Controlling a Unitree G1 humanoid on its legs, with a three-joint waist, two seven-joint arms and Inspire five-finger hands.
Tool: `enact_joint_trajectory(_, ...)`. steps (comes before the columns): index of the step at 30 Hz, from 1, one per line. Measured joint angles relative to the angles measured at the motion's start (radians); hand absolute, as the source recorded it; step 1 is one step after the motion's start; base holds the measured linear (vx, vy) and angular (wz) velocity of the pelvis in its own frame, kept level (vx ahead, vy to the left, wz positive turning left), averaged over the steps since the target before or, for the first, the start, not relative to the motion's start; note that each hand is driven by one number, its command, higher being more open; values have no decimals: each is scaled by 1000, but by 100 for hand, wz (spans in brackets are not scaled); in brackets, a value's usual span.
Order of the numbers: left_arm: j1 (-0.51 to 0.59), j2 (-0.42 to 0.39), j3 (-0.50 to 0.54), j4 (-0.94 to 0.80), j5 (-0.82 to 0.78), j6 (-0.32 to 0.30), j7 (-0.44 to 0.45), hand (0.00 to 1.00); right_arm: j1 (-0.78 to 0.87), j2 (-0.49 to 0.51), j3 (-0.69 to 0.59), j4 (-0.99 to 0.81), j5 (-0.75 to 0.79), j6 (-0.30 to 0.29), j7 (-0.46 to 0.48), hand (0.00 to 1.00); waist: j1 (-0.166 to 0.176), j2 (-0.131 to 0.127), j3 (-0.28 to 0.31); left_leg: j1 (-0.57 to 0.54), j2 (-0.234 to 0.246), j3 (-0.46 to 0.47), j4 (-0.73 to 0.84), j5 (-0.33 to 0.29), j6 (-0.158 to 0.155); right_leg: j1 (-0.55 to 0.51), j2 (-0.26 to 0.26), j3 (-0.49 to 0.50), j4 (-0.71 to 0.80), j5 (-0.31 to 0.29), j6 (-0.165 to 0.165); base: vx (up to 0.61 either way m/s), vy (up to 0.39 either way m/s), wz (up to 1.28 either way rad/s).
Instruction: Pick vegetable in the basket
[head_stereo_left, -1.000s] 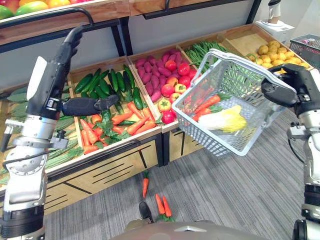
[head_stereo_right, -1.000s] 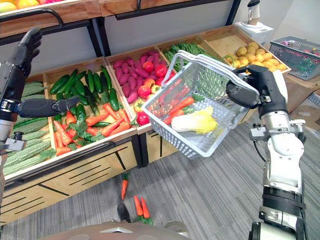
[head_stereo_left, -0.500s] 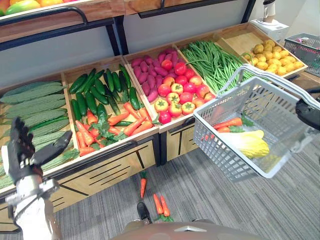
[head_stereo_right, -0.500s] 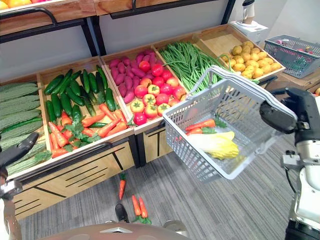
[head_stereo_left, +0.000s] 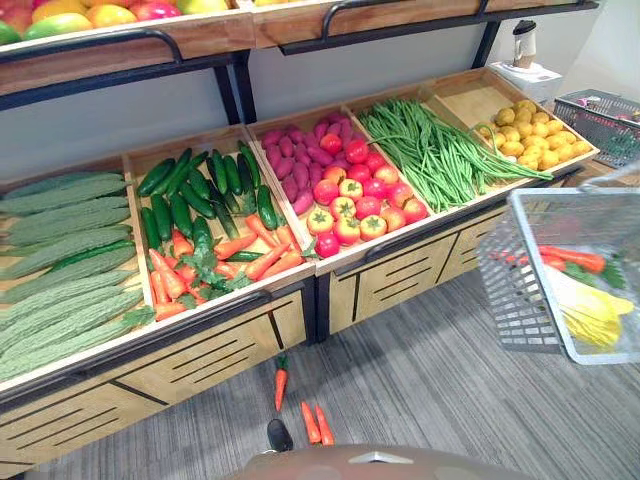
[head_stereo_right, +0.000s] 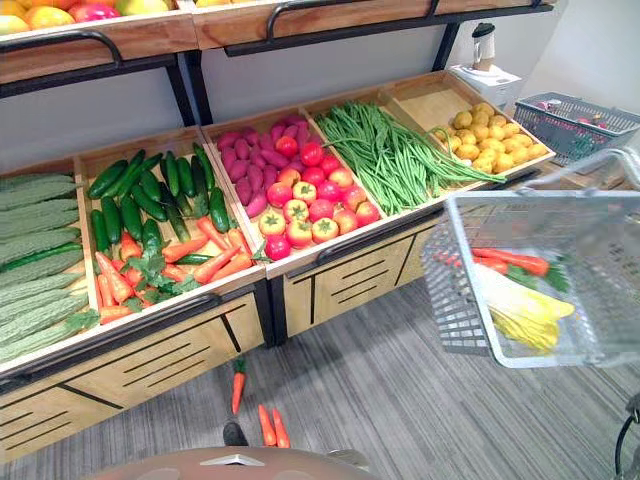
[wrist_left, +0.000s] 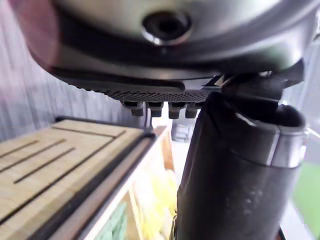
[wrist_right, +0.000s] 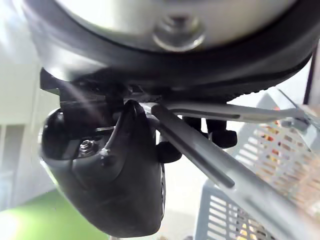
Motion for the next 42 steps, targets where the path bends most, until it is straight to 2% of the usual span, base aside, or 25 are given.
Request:
enact_joint_trajectory(1, 7, -4, -3, 26, -7, -5, 0, 100, 9, 26, -3, 0, 4, 0, -8, 0, -1, -12, -8, 4, -10, 9, 10, -18, -8, 0, -20, 2, -11, 2, -5, 37, 79, -9)
enact_joint_trajectory(2, 10, -12, -6, 82, -28, -6, -2, 100, 35, 82, -5, 1, 16, 2, -20, 0, 12, -32, -12, -9, -18, 10, 120, -28, 60, 7, -41, 6, -14, 4, -1, 100, 38, -23)
enact_joint_trajectory(3, 25, -32, -7, 134, -40, -6, -3, 100, 63, 124, -1, 0, 18, 3, -30, 0, 29, -18, -14, 1, -4, -6, 150, -87, 55, 19, -24, 15, -14, 1, 4, 107, -1, -19)
enact_joint_trajectory(4, 28, -32, -7, 165, -48, -5, -4, 100, 74, 154, 2, 3, 19, 5, -42, 0, 30, -22, -21, 4, -9, -8, 138, -88, 60, 21, -26, 14, -13, 0, 6, 87, -21, -8)
enact_joint_trajectory(6, 27, -39, -16, 263, -61, 5, -15, 100, 104, 265, 16, 26, 22, 12, -81, 0, 27, -38, -38, 22, -25, -2, 62, -74, 51, 14, -29, 12, -17, -1, 5, 60, 11, 12)
enact_joint_trajectory(8, 18, -45, -23, 327, -61, 20, -26, 100, 111, 326, 21, 44, 27, 28, -98, 0, 29, -40, -37, 50, -30, 16, 7, -44, 54, 10, -27, 14, -13, -3, 8, 53, 5, 1)
enact_joint_trajectory(11, 18, -48, -67, 384, -61, 39, -39, 100, 154, 382, 73, 73, 48, 46, -106, 0, 33, -37, -36, 71, -28, 26, 1, -35, 55, 26, -26, 14, -10, -11, 17, 40, 1, -4)
enact_joint_trajectory(13, 13, -56, -129, 394, -50, 52, -67, 100, 173, 422, 118, 92, 57, 49, -107, 0, 35, -26, -32, 81, -22, 32, 1, -35, 54, 34, -25, 13, -10, -13, 19, 44, -11, -5)
enact_joint_trajectory(18, -4, -56, -197, 394, 10, 59, -92, 100, 173, 434, 154, 110, 67, 50, -107, 0, 42, -13, -28, 86, -19, 35, 1, -36, 53, 38, -26, 12, -11, -14, 26, 38, 2, -1)
enact_joint_trajectory(22, -13, -55, -234, 395, 64, 64, -99, 100, 173, 435, 163, 112, 67, 50, -108, 0, 54, -20, -24, 89, -20, 39, 1, -38, 51, 39, -28, 11, -10, -15, 28, 59, 6, -1)
enact_joint_trajectory(26, -21, -55, -263, 412, 142, 82, -116, 100, 158, 431, 172, 155, 73, 49, -104, 0, 55, -38, 2, 105, -20, 42, 1, -47, 49, 58, -30, 10, -9, -18, 27, 55, 3, -2)
enact_joint_trajectory(29, -22, -54, -341, 459, 184, 102, -142, 100, 145, 427, 194, 222, 108, 48, -92, 0, 55, -50, 34, 125, -21, 60, 1, -57, 46, 67, -34, 18, -6, -23, 25, 55, 12, -10)
enact_joint_trajectory(32, -21, -56, -411, 478, 231, 118, -160, 100, 137, 423, 226, 302, 108, 49, -88, 0, 55, -61, 42, 137, -25, 69, 1, -64, 45, 68, -38, 24, 5, -35, 22, 46, 10, -9)
enact_joint_trajectory(34, -24, -58, -466, 495, 267, 124, -179, 100, 127, 420, 248, 380, 106, 49, -87, 0, 55, -62, 43, 139, -26, 73, 1, -70, 43, 71, -40, 27, 5, -38, 22, 73, 8, -7)
enact_joint_trajectory(40, -29, -60, -528, 534, 312, 125, -194, 100, 120, 418, 262, 525, 107, 49, -82, 0, 55, -58, 63, 168, -24, 74, 1, -83, 27, 95, -39, 28, 14, -39, 21, 78, 1, -5)
enact_joint_trajectory(42, -29, -58, -550, 549, 334, 125, -196, 100, 119, 416, 288, 577, 109, 49, -71, 0, 55, -59, 68, 172, -25, 74, 1, -90, 33, 93, -40, 28, 25, -46, 19, 18, 1, -3)
